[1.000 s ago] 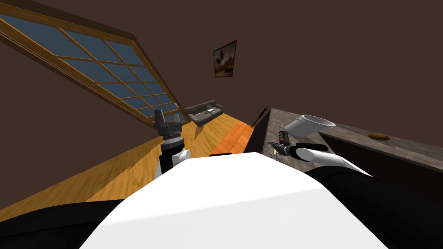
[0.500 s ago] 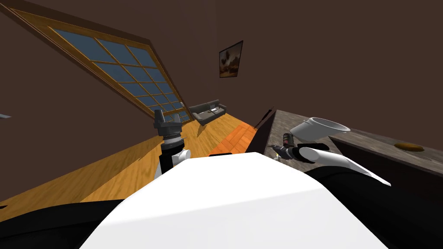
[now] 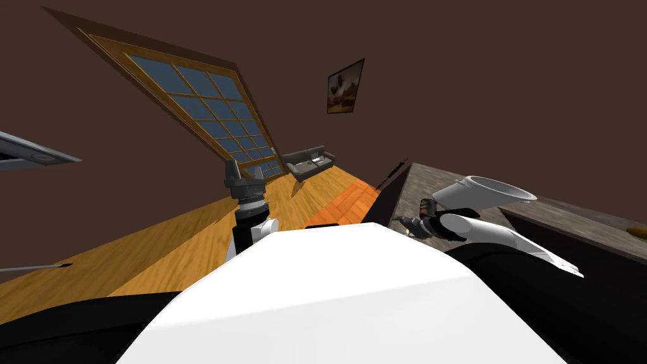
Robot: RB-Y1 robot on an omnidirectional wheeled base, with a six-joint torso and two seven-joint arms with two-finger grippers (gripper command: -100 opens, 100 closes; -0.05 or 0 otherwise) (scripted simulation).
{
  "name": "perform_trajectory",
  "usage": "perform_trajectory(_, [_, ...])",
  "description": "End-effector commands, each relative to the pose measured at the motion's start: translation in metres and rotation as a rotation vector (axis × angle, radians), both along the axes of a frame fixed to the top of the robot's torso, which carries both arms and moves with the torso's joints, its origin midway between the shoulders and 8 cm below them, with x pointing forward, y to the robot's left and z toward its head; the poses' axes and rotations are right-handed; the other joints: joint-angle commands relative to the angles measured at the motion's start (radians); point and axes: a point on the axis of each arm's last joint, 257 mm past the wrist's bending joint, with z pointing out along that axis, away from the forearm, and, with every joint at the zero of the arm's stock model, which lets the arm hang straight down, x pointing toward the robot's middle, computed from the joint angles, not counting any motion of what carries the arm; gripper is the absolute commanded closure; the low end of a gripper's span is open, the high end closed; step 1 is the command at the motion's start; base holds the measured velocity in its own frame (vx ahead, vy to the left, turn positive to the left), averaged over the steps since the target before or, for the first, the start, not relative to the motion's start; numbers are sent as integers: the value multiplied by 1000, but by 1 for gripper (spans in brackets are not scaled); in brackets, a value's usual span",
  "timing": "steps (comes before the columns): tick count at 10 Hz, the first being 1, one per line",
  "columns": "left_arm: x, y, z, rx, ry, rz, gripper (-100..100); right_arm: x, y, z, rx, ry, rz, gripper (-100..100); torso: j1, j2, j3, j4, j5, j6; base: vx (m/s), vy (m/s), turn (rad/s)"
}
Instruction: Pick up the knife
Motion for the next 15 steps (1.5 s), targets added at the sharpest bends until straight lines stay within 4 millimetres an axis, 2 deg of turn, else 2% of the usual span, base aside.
perform_trajectory(1, [0,0,0,0,0,0,0,-9,4,0,19,37,8,-100,0,0,0,0,0,0,-31,0,101])
perform_trajectory(7, [0,0,0,0,0,0,0,-45,20,6,110,191,64,-100,0,0,0,0,0,0,-37,0,123])
perform_trajectory(9, [0,0,0,0,0,0,0,-46,20,6,111,193,65,-100,0,-1,0,0,0,1,-13,0,38])
perform_trajectory(10, [0,0,0,0,0,0,0,-47,20,6,113,197,67,0,0,-2,-1,0,0,1,0,0,0])
perform_trajectory(11, [0,0,0,0,0,0,0,-49,21,-6,113,194,55,-100,0,-2,-1,0,0,1,-17,0,80])
perform_trajectory(12, [0,0,0,0,0,0,0,-51,22,-15,113,193,47,-100,0,-2,-1,0,0,1,-33,0,119])
perform_trajectory(13, [0,0,0,0,0,0,0,-49,21,-9,114,195,52,-100,0,-1,0,0,0,0,-13,0,26])
perform_trajectory(14, [0,0,0,0,0,0,0,-49,21,-10,113,194,51,100,0,-1,-1,0,0,1,0,0,0])
perform_trajectory(15, [0,0,0,0,0,0,0,-49,21,-10,113,194,51,100,0,-2,-1,0,0,1,0,0,0])
